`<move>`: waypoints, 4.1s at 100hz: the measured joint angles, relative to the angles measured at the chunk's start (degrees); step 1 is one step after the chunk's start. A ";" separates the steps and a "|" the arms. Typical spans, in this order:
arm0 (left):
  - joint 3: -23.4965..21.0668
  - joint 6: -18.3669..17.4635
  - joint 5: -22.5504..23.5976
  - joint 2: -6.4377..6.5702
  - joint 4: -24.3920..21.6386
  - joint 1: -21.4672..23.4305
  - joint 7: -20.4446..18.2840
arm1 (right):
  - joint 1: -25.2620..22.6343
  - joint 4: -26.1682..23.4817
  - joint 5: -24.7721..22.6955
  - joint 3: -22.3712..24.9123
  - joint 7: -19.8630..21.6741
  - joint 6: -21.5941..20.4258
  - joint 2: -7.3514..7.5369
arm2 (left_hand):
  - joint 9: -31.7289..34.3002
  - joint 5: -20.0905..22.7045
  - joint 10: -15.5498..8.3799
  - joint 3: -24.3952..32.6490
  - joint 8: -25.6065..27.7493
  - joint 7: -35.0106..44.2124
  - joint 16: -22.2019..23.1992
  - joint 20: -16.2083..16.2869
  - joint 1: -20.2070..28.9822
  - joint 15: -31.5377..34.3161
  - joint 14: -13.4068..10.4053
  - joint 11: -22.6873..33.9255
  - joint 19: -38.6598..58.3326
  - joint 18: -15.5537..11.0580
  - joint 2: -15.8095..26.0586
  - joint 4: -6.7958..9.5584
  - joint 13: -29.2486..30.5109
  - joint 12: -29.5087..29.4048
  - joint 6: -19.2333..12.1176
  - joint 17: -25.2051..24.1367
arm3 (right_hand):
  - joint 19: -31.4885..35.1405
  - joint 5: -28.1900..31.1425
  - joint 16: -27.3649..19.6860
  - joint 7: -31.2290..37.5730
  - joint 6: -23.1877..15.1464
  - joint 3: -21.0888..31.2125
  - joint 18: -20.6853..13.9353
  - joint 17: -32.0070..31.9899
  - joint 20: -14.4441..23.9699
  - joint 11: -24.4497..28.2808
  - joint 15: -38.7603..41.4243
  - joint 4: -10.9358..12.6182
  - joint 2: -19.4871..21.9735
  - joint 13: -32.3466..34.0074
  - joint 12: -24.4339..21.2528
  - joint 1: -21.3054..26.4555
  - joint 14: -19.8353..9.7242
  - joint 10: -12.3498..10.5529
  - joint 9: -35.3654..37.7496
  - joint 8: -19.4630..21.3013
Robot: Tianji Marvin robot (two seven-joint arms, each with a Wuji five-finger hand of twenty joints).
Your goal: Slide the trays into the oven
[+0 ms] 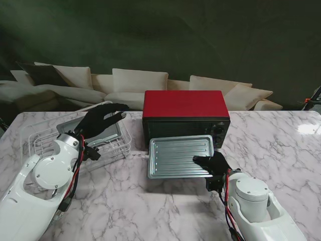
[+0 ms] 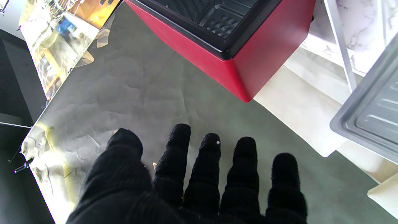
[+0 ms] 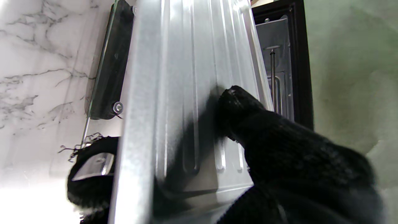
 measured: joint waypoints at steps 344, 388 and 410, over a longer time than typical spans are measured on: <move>0.55 0.04 -0.41 0.42 -0.44 -1.64 -2.09 | 17.71 22.09 14.50 -2.29 -2.31 7.95 -5.27 | 0.74 0.01 0.02 0.00 0.02 0.02 0.02 0.00 0.00 0.08 0.01 0.00 0.67 0.03 0.28 0.00 0.65 0.06 0.01 0.00 | 0.01 0.00 1.28 -0.02 1.91 -0.33 -0.83 1.65 0.01 0.01 2.86 -0.01 1.62 0.35 1.32 0.02 -0.01 -0.05 -0.05 0.73; 0.43 0.10 -0.40 0.42 -0.70 -1.47 -2.09 | 19.93 24.82 14.30 -3.03 -3.46 7.10 -6.06 | 0.74 0.01 0.02 0.00 0.02 0.02 0.02 0.00 0.00 0.08 0.01 0.00 0.67 0.02 0.30 0.00 0.65 0.07 0.01 0.00 | 0.04 0.00 1.37 -0.02 2.44 -0.35 -1.70 3.27 0.01 0.01 3.90 -0.01 2.10 1.38 1.33 0.02 -0.04 -0.55 -0.06 0.76; 0.48 0.27 -0.39 0.43 -0.77 -1.41 -2.27 | 19.97 24.80 13.75 -3.02 -3.92 6.99 -6.23 | 0.74 0.01 0.02 0.00 0.02 0.02 0.02 0.00 0.00 0.08 0.01 0.00 0.67 0.03 0.30 0.00 0.65 0.08 0.01 0.00 | 0.05 0.00 1.38 -0.02 2.45 -0.45 -2.22 3.35 0.01 0.01 4.17 -0.01 2.16 1.45 1.35 0.02 -0.20 -0.63 -0.08 0.78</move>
